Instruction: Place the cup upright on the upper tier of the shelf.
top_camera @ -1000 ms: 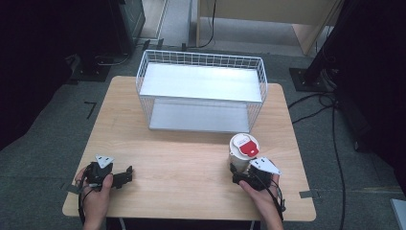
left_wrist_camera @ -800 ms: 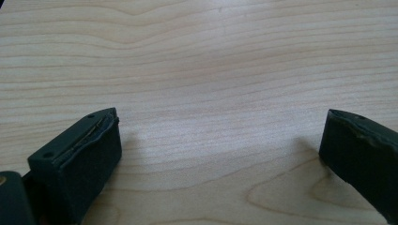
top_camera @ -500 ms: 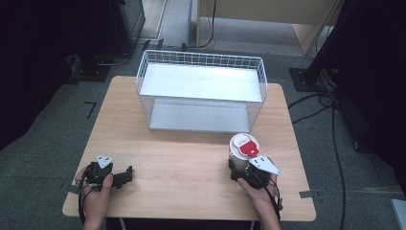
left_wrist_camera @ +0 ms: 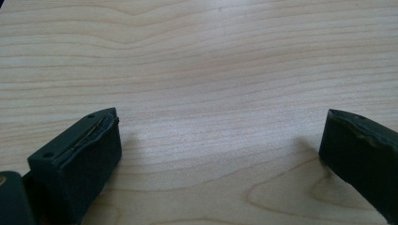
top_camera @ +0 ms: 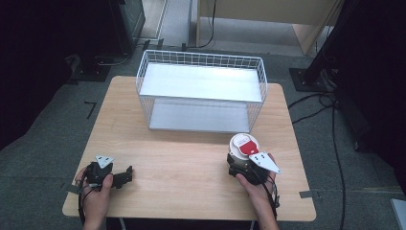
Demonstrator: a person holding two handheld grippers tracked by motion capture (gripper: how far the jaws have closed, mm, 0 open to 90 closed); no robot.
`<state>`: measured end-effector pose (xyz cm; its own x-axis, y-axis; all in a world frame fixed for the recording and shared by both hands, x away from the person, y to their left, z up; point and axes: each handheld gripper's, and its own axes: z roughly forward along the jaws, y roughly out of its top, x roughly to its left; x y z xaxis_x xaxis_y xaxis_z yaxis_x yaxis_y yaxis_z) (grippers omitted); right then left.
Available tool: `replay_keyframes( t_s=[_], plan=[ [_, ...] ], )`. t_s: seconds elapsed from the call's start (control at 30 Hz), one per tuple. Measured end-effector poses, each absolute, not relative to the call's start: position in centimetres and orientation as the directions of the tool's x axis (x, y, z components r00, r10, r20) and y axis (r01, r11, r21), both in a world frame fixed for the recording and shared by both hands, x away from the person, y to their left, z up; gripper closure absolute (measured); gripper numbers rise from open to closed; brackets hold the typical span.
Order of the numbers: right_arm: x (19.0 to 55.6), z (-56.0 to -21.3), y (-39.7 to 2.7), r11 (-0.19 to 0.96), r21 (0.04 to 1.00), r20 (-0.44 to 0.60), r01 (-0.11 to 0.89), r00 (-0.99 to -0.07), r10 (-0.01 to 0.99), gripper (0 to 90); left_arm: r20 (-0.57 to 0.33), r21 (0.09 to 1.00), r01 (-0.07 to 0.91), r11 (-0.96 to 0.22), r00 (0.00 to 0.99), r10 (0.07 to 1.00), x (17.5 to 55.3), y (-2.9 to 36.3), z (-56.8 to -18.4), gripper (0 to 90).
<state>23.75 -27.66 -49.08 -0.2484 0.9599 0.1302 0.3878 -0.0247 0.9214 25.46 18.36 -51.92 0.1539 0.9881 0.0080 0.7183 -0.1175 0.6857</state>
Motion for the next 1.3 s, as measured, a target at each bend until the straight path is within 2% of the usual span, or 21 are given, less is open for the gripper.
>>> replay_keyframes(
  t_s=[0.13, 0.3, 0.4, 0.67, 1.3],
  plan=[
    [24.0, -48.8, -27.4, -0.033, 0.929, 0.13, 0.368, -0.242, 0.962, 5.5, 0.008, 0.686, 0.718, -0.117, 0.154, 0.988, 25.5, 18.4, -51.9, 0.0],
    [24.2, -48.6, -27.0, -0.021, 0.932, 0.111, 0.362, -0.229, 0.967, 6.4, 0.007, 0.686, 0.718, -0.116, 0.154, 0.988, 25.5, 18.4, -51.9, 0.0],
    [24.1, -48.5, -27.0, -0.045, 0.934, 0.134, 0.354, -0.23, 0.964, 8.6, 0.006, 0.687, 0.718, -0.115, 0.153, 0.988, 25.5, 18.4, -51.9, 0.0],
    [23.7, -47.0, -26.3, -0.058, 0.951, 0.144, 0.303, -0.272, 0.951, 8.9, 0.005, 0.687, 0.717, -0.114, 0.153, 0.988, 25.5, 18.4, -51.9, 0.0],
    [24.7, -42.8, -24.8, -0.077, 0.975, 0.139, 0.207, -0.3, 0.944, 9.0, 0.007, 0.686, 0.718, -0.117, 0.154, 0.988, 25.5, 18.4, -51.9, 0.0]
  ],
)
